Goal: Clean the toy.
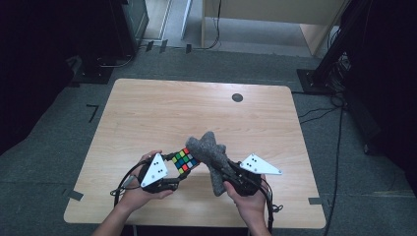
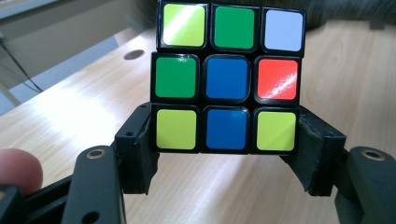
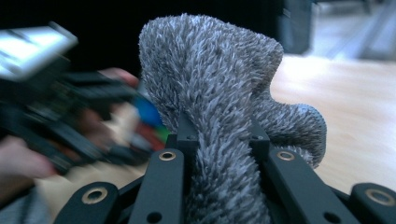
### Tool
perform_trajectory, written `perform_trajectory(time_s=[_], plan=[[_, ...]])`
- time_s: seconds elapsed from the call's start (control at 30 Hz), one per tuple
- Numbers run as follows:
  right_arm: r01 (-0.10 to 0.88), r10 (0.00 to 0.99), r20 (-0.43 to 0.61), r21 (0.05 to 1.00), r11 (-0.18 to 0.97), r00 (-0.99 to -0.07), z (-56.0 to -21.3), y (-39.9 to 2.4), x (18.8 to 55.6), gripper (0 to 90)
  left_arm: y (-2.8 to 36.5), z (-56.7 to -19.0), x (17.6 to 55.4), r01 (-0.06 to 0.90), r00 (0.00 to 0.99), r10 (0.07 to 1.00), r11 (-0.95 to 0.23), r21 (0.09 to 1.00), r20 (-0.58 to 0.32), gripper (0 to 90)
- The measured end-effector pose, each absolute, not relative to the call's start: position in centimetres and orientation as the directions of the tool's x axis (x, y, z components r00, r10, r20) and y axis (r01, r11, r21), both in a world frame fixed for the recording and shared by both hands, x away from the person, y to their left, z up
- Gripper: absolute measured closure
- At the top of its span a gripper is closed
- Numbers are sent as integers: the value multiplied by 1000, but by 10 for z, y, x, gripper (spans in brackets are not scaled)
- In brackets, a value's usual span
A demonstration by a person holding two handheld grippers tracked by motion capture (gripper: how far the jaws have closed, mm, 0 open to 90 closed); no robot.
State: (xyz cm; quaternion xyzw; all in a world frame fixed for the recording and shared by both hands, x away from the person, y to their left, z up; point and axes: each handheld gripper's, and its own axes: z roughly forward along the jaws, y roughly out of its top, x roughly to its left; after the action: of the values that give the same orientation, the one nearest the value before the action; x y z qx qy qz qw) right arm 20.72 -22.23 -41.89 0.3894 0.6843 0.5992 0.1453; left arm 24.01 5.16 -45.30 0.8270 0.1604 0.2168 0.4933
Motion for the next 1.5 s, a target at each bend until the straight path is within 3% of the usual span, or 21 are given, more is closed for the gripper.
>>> perform_trajectory(time_s=[0.07,0.23,0.37,0.53,0.77,1.07,1.3,1.5], plan=[[333,694,252,943,-18,-675,-413,-216,203,749,46,-454,235,38,863,463,-458,888,202,345],[390,654,326,920,-52,-682,-420,-209,205,744,44,-448,230,8,873,442,-439,898,209,345],[432,699,350,899,-66,-623,-426,-219,211,744,47,-445,231,15,883,434,-404,915,178,345],[494,756,370,867,-71,-540,-436,-230,220,743,46,-446,231,10,872,446,-430,903,202,345],[397,683,328,916,-61,-653,-413,-216,205,721,44,-448,232,25,872,446,-453,891,203,346],[503,759,361,863,-52,-541,-430,-224,217,728,47,-445,234,47,871,454,-460,887,190,345],[448,729,316,894,-14,-607,-420,-211,208,711,44,-444,233,44,886,429,-457,889,177,345],[534,671,462,838,-116,-580,-429,-223,218,611,49,-445,235,48,897,416,-424,904,148,345]])
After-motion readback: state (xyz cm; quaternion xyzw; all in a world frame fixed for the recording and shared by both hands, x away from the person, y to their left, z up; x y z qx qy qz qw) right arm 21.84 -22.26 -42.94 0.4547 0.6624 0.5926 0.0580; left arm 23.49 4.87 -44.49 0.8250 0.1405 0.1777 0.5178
